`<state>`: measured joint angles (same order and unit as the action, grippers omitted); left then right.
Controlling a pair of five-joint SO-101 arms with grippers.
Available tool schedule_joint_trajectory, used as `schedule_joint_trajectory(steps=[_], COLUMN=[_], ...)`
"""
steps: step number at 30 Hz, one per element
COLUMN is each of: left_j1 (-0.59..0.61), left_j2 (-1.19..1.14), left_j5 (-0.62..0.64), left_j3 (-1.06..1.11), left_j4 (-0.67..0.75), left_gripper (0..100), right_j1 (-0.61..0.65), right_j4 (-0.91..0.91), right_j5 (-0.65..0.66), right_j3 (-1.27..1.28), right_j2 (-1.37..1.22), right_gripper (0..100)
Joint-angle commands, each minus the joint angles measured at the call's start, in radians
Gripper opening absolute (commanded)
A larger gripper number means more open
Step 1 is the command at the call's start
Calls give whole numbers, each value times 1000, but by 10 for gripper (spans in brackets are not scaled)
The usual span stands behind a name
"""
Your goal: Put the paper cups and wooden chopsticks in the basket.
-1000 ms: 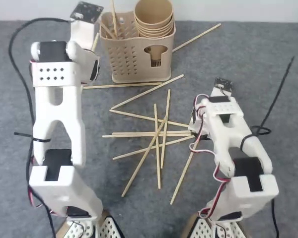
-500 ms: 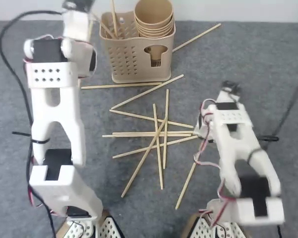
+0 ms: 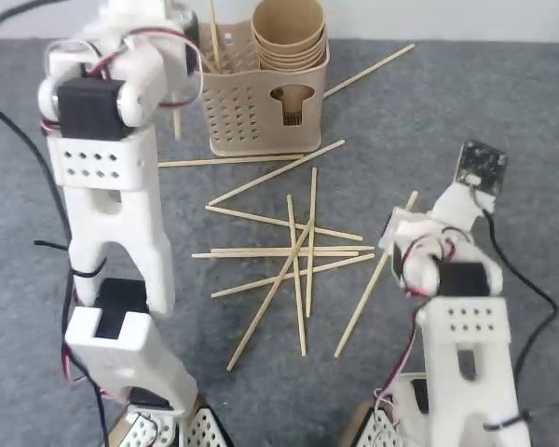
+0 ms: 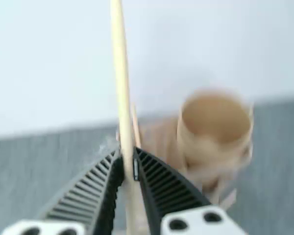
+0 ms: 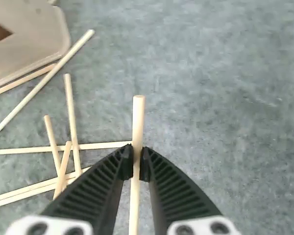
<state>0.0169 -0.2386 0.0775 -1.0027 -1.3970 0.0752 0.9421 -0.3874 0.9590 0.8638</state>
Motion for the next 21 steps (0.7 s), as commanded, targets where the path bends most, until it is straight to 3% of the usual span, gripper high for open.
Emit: schedule_joint_trajectory(steps=[1,17,21], left_j1=[-34,-38,-38], left_j2=[-8,-344,-420], left_j5=[18,20,20], left_j3=[-12,-13,-13], left_j4=[181,672,703], left_gripper=[13,13,13], right_j1=[2,2,-8], right_j4=[-51,-56,-96], right_j5=[23,23,60], right_j3=[28,55,52], right_j2=[71,82,84], right_gripper=[7,7,7])
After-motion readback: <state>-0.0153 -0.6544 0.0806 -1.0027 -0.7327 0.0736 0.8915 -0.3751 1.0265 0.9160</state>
